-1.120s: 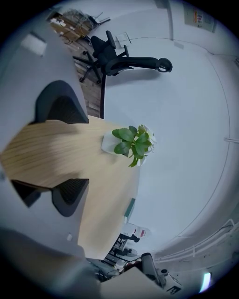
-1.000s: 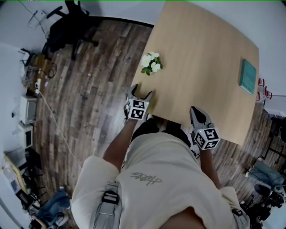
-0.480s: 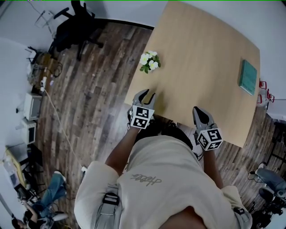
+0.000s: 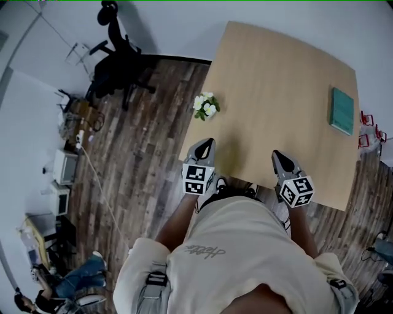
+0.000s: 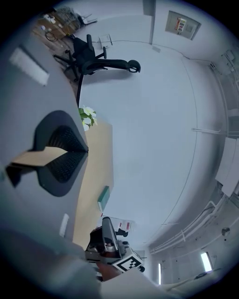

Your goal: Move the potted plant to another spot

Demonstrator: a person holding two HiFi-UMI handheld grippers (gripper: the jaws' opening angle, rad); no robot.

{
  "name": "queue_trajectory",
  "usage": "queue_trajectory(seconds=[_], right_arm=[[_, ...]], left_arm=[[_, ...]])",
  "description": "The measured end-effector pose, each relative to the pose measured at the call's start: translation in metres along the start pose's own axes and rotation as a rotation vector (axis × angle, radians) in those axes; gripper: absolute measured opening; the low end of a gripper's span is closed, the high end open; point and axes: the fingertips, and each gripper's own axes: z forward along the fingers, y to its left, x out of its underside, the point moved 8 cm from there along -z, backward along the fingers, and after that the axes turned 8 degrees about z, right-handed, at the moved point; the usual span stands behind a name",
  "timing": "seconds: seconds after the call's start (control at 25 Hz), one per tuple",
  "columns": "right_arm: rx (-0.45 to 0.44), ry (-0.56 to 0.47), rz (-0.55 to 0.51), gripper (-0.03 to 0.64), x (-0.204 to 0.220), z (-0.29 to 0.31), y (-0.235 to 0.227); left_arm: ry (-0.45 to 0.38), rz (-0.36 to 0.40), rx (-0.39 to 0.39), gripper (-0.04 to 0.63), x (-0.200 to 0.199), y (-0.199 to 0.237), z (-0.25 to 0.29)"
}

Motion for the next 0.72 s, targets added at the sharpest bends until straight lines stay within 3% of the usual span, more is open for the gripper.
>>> queue_trajectory(seconds=[0.2, 0.44, 0.72], right_arm=[[0.040, -0.137, -0.028, 0.003, -0.016, -0.013, -0.005], [0.088, -0.204, -0.184, 0.003, -0.037, -0.030, -0.024], [0.172, -0.337, -0.211, 0.002, -0.091, -0.061, -0.062]], left_arm=[[-0.081, -0.039, 0.036, 0.017, -0.039, 0.002, -0.013], [-0.194, 0.032, 0.093, 0.017, -0.094, 0.000, -0.012], [-0.320, 0.138, 0.132, 0.017, -0.154, -0.007, -0.004]])
